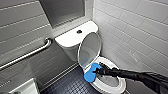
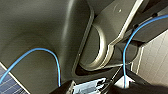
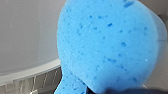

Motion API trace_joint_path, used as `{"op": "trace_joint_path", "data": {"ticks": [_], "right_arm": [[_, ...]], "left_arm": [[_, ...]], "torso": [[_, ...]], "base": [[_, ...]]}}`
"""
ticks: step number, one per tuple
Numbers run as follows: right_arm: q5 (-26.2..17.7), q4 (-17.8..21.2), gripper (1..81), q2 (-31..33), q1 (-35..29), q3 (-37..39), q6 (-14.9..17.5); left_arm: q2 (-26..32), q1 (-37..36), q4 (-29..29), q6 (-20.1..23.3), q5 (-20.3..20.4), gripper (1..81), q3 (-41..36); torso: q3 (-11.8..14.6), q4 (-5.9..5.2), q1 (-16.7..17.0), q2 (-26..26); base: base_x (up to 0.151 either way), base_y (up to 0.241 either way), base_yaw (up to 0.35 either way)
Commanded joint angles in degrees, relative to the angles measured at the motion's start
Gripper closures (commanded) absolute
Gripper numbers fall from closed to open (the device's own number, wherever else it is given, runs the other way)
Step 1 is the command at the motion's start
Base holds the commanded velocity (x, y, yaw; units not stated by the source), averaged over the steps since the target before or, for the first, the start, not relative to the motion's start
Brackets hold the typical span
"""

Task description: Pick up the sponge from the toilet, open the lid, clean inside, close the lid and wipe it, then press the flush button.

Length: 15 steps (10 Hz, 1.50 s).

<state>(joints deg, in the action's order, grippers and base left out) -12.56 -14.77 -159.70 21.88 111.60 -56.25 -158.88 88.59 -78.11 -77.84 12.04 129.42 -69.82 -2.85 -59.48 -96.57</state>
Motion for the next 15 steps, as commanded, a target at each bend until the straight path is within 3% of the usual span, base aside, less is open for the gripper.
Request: {"op": "trace_joint_path", "data": {"ticks": [1,4,7,11,15], "right_arm": [[2.7,1.2,81.1,-1.9,-5.6,1.8,-2.5],[4.4,1.2,81.1,0.0,-1.1,0.9,-2.6],[4.4,1.1,81.1,10.0,2.1,-10.7,-2.5],[4.8,1.1,81.1,19.8,6.8,-17.0,-2.5],[8.5,1.1,81.1,31.2,13.1,-24.8,-2.5]], "left_arm": [[0.7,2.7,0.0,0.2,-1.5,1.0,-0.7],[0.6,2.9,-0.1,0.2,-1.4,1.0,-0.7],[0.5,2.9,-0.4,0.3,-1.4,1.0,-0.7],[0.5,3.0,-0.6,0.6,-1.3,1.0,-0.8],[0.2,3.0,-0.6,0.7,-1.3,1.0,-1.0]], "torso": [[0.0,0.00,0.0,0.0],[0.1,0.00,0.0,0.0],[0.1,0.00,0.0,0.0],[0.1,0.00,0.0,0.0],[0.1,0.00,0.0,0.0]], "base": [[0.000,0.000,0.000],[0.000,0.000,0.000],[0.000,0.000,0.000],[0.000,0.000,0.000],[0.000,0.000,0.000]]}}
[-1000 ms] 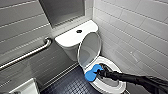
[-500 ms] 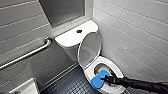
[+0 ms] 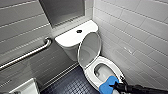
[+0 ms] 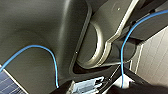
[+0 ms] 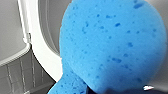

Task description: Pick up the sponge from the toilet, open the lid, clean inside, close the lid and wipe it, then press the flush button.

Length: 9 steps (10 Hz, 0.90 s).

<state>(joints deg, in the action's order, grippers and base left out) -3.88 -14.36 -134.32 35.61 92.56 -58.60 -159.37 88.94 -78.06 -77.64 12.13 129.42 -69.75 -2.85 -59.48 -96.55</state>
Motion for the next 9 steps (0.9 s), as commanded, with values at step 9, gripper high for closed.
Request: {"op": "trace_joint_path", "data": {"ticks": [9], "right_arm": [[1.7,-3.2,81.1,25.8,13.0,-17.8,0.3]], "left_arm": [[0.7,2.5,-0.8,0.6,-1.2,1.0,-1.2]], "torso": [[0.0,-0.02,0.0,0.0]], "base": [[0.000,0.000,0.000]]}}
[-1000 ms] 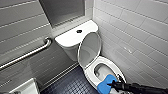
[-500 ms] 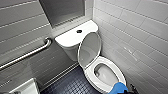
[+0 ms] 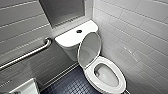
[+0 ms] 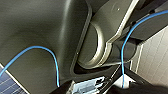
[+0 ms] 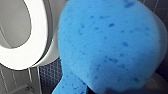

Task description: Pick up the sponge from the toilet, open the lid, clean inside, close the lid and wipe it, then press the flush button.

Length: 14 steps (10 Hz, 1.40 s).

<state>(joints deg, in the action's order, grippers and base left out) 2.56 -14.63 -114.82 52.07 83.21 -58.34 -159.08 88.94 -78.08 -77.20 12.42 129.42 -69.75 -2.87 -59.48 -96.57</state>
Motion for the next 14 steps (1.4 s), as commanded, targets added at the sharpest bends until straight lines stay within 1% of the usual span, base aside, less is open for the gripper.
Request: {"op": "trace_joint_path", "data": {"ticks": [1,2,3,4,5,6,7,8,10,14], "right_arm": [[-6.2,-3.6,81.1,7.9,-5.3,-11.6,0.2],[-7.0,-3.9,81.1,8.7,-7.6,-13.6,0.1],[-11.0,-3.7,81.1,8.5,-11.5,-15.4,0.0],[-16.2,-3.7,81.1,7.6,-16.2,-17.0,-0.2],[-19.8,-3.7,81.1,6.3,-20.7,-17.9,-0.4],[-22.8,-3.6,81.1,4.2,-24.4,-18.1,-0.7],[-25.8,-3.8,81.1,1.3,-27.2,-17.7,-2.2],[-27.9,-3.9,81.1,-2.0,-29.0,-16.7,-3.1],[-29.3,-3.9,81.1,-8.4,-30.4,-12.8,-3.8],[-32.2,-3.7,81.1,-22.3,-34.3,-2.4,-3.8]], "left_arm": [[0.3,2.5,-0.8,0.3,-1.5,1.0,-1.4],[0.1,2.6,-0.8,0.3,-1.5,1.0,-1.4],[0.1,2.6,-0.8,0.3,-1.5,1.0,-1.4],[0.0,2.5,-0.8,0.4,-1.5,1.0,-1.4],[-0.1,2.4,-0.8,0.4,-1.5,1.0,-1.4],[-0.1,2.4,-0.7,0.4,-1.5,1.0,-1.4],[-0.1,2.4,-0.7,0.4,-1.5,1.0,-1.3],[-0.2,2.4,-0.7,0.4,-1.5,1.0,-1.4],[-0.4,2.4,-0.7,0.4,-1.5,1.0,-1.1],[-0.3,2.4,-0.6,0.4,-1.5,1.0,-1.1]], "torso": [[0.0,0.00,0.0,0.0],[0.0,0.00,0.0,0.0],[0.0,0.00,0.0,0.0],[0.0,0.00,0.0,0.0],[0.0,0.00,0.0,0.0],[0.0,0.00,0.0,0.0],[0.0,0.00,0.0,0.0],[0.0,0.00,0.0,0.0],[0.0,0.00,0.0,0.0],[0.0,0.00,0.0,0.0]], "base": [[0.000,0.000,0.000],[0.000,0.000,0.000],[0.000,0.000,0.000],[0.000,0.000,0.000],[0.000,0.000,0.000],[0.000,0.000,0.000],[0.000,0.000,0.000],[0.000,0.000,0.000],[0.000,0.000,0.000],[0.000,0.000,0.000]]}}
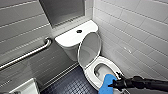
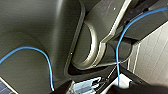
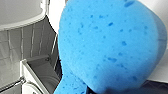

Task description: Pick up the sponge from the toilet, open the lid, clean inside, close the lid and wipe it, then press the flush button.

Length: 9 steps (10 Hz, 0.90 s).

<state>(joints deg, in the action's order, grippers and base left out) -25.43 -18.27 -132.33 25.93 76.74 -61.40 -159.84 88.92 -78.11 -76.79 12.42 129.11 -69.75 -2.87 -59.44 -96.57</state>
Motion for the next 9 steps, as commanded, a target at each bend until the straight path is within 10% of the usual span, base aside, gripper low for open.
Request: {"op": "trace_joint_path", "data": {"ticks": [1,9], "right_arm": [[-4.3,0.0,81.1,-8.8,-9.4,7.8,-0.7],[13.1,-5.3,81.1,-26.3,-12.2,31.7,-0.6]], "left_arm": [[0.6,2.4,-0.6,0.0,-1.5,1.0,-0.8],[0.5,2.3,0.0,-0.4,-1.6,1.0,-0.5]], "torso": [[0.0,0.00,0.0,0.0],[0.0,0.00,0.0,0.0]], "base": [[0.000,0.000,0.000],[0.000,0.000,0.000]]}}
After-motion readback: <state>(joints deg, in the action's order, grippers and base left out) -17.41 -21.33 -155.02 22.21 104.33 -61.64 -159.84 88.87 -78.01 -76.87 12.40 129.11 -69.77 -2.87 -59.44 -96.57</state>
